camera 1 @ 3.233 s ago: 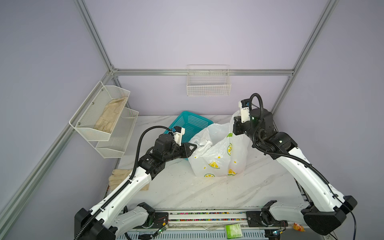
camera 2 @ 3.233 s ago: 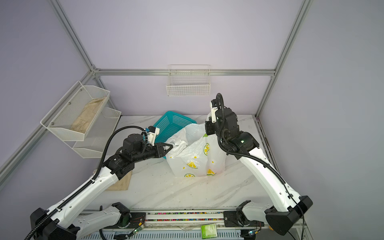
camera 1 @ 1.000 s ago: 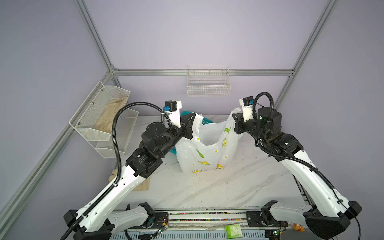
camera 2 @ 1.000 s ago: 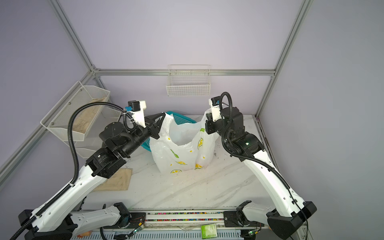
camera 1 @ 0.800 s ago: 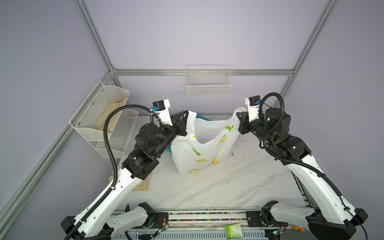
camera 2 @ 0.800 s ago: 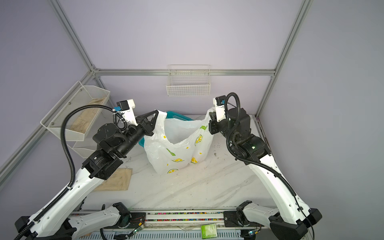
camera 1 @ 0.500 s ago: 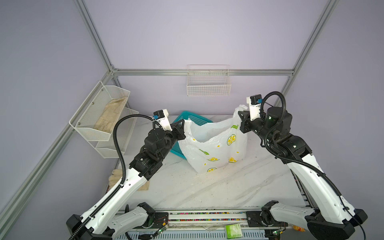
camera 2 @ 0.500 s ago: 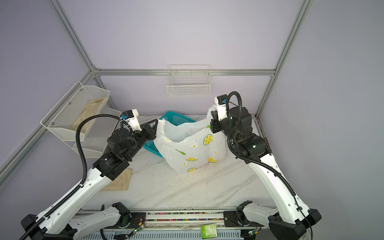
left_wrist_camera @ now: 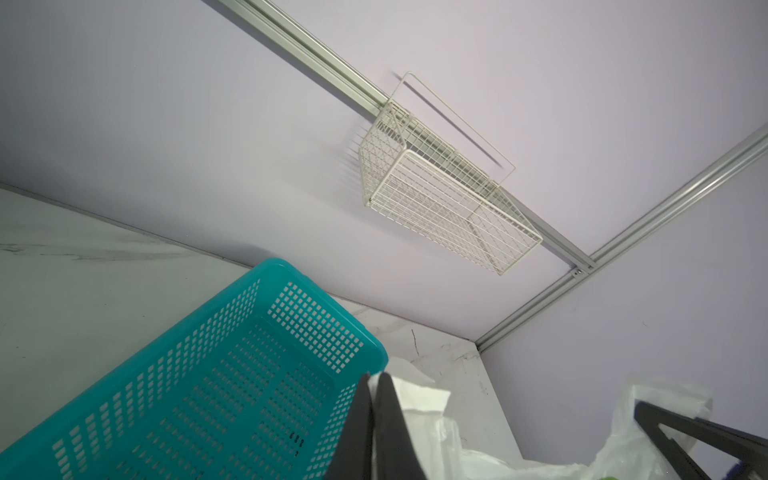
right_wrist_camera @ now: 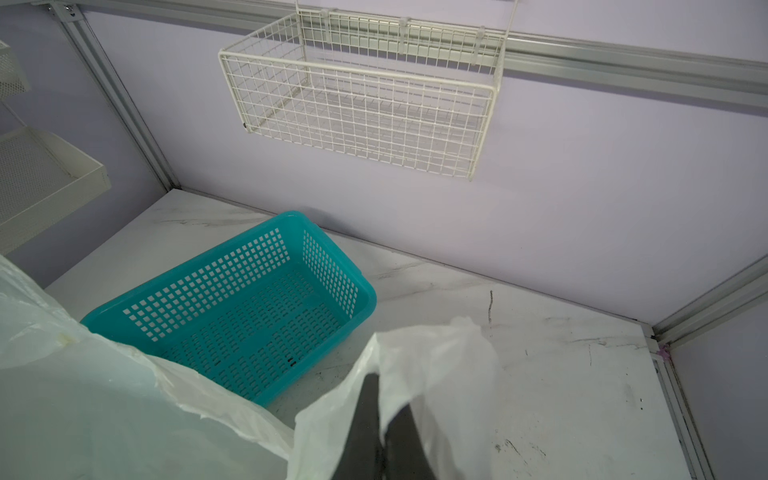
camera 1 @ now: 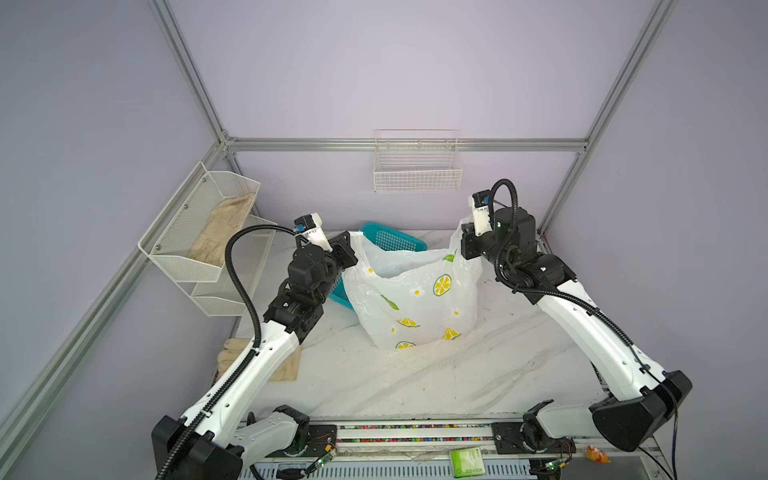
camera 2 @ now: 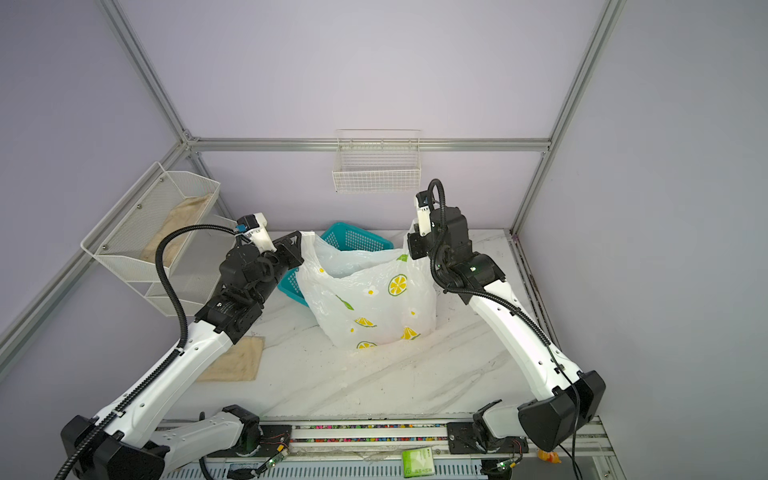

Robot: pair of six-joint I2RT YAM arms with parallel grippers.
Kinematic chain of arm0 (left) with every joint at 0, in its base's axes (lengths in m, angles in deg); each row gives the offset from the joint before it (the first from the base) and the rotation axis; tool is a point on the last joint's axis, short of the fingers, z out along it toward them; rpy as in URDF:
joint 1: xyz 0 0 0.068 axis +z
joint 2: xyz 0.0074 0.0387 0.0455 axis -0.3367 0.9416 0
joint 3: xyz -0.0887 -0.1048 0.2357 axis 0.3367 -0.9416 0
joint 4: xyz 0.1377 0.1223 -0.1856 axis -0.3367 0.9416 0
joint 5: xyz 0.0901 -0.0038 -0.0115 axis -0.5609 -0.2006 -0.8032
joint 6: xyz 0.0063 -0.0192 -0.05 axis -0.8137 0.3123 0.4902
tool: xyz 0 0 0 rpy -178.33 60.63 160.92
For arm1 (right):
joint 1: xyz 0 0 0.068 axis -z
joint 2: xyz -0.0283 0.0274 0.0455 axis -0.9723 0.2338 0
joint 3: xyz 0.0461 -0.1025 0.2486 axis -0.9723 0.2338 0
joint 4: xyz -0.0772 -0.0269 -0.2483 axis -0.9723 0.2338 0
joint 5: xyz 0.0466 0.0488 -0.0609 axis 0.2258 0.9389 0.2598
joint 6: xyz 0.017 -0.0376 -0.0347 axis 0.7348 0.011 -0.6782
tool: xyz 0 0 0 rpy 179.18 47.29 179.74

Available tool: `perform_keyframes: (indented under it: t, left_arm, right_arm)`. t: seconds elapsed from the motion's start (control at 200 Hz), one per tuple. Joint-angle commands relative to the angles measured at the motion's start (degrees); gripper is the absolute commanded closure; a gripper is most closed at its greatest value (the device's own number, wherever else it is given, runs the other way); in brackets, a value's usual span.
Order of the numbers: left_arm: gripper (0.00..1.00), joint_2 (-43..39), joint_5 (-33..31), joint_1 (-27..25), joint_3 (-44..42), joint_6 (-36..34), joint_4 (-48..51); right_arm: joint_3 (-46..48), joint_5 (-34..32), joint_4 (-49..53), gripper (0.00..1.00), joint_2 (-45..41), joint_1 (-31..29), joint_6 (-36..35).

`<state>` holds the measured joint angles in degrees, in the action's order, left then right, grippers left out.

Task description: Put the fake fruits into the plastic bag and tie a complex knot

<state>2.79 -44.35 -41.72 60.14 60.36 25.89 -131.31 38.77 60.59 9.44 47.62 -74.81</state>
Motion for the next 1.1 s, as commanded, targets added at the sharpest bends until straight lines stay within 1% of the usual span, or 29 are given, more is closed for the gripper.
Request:
perform_keyframes:
  t: [0.0, 0.035, 0.06, 0.12, 0.175, 0.24, 0.255, 0.275, 0.295, 0.335, 0.38, 0.455, 0.555, 0.595, 0.675, 0.71, 0.75, 0.835, 0.925, 1.005, 1.095]
  left_arm:
    - [1.00, 0.80, 5.03, 0.51, 5.26, -0.10, -3.15]
    - [1.00, 0.75, 7.77, 0.51, 4.59, -0.19, -4.75]
    - [1.00, 0.69, 9.36, 0.51, 3.75, 0.08, -5.95]
    - [1.00, 0.56, 12.89, 0.51, 2.37, 2.91, -7.69]
    - [1.00, 0.61, 15.15, 0.34, 1.55, 5.39, -8.35]
    - [1.00, 0.67, 16.87, 0.01, 0.91, 7.74, -8.76]
    - [1.00, 0.67, 17.12, -0.14, 0.83, 7.97, -8.87]
    - [1.00, 0.67, 17.32, -0.23, 0.75, 8.18, -8.89]
    - [1.00, 0.67, 17.38, -0.43, 0.74, 8.21, -8.96]
    - [1.00, 0.53, 17.46, -0.64, 0.80, 8.30, -8.94]
    - [1.00, 0.34, 17.63, -0.85, 1.10, 8.39, -8.76]
    - [1.00, -0.02, 17.66, -1.23, 1.91, 8.22, -8.01]
    - [1.00, -0.34, 17.54, -1.42, 2.57, 7.61, -7.17]
    - [1.00, -0.37, 17.56, -1.43, 2.68, 7.52, -6.91]
    - [1.00, -0.39, 17.95, -1.47, 2.78, 7.41, -6.80]
    - [1.00, -0.47, 18.05, -1.42, 2.83, 7.43, -6.79]
    - [1.00, -0.61, 18.24, -1.42, 2.86, 7.21, -6.86]
    - [1.00, -0.74, 18.59, -1.42, 3.26, 6.55, -6.29]
    - [1.00, -1.07, 19.36, -1.42, 4.44, 5.56, -4.86]
    - [1.00, -1.35, 20.29, -1.45, 4.83, 5.40, -4.49]
    - [1.00, -1.79, 21.82, -1.42, 5.05, 5.32, -4.14]
  right_arm:
    - [-2.49, -1.40, -0.72, 1.00, -0.55, 0.28, -0.11]
    - [-1.52, -1.52, -0.50, 1.00, -0.75, 0.29, -0.10]
    - [-0.76, -1.49, -0.16, 1.00, -2.66, 0.30, 0.02]
    - [0.60, -1.12, 1.17, 0.93, -3.92, 0.24, 0.54]
    - [1.11, -0.23, 2.55, 0.82, -4.57, 0.26, 1.10]
    - [-0.54, 0.85, 5.31, 0.69, -4.87, 0.26, 0.83]
    - [-1.18, 1.54, 5.95, 0.60, -4.94, 0.28, 0.80]
    - [-1.93, 2.69, 6.64, 0.51, -4.99, 0.29, 0.80]
    - [-2.68, 3.64, 7.13, 0.45, -5.16, 0.30, 0.80]
    - [-3.84, 4.70, 7.65, 0.38, -5.67, 0.12, 0.80]
    - [-4.86, 4.92, 7.90, 0.34, -6.31, -0.55, 0.76]
    - [-7.01, 3.72, 8.23, 0.30, -7.40, -2.17, 0.37]
    - [-10.08, 1.67, 8.09, 0.27, -7.85, -5.32, -0.61]
    - [-10.74, 0.85, 7.35, 0.26, -7.63, -7.60, -1.26]
    - [-12.48, -2.14, 6.60, 0.24, -5.64, -14.39, -3.13]
    - [-12.28, -1.84, 5.61, 0.23, -4.93, -16.98, -4.30]
    - [-11.03, 0.82, 3.66, 0.23, -4.42, -18.97, -5.27]
    - [-7.18, 10.40, -0.78, 0.23, -3.19, -20.59, -5.46]
    - [1.05, 17.86, -9.16, 0.22, -3.37, -20.81, -3.28]
    - [8.52, 22.70, -18.40, 0.21, -3.48, -20.84, -0.61]
    - [14.22, 24.88, -26.88, 0.20, -2.20, -20.82, 1.13]
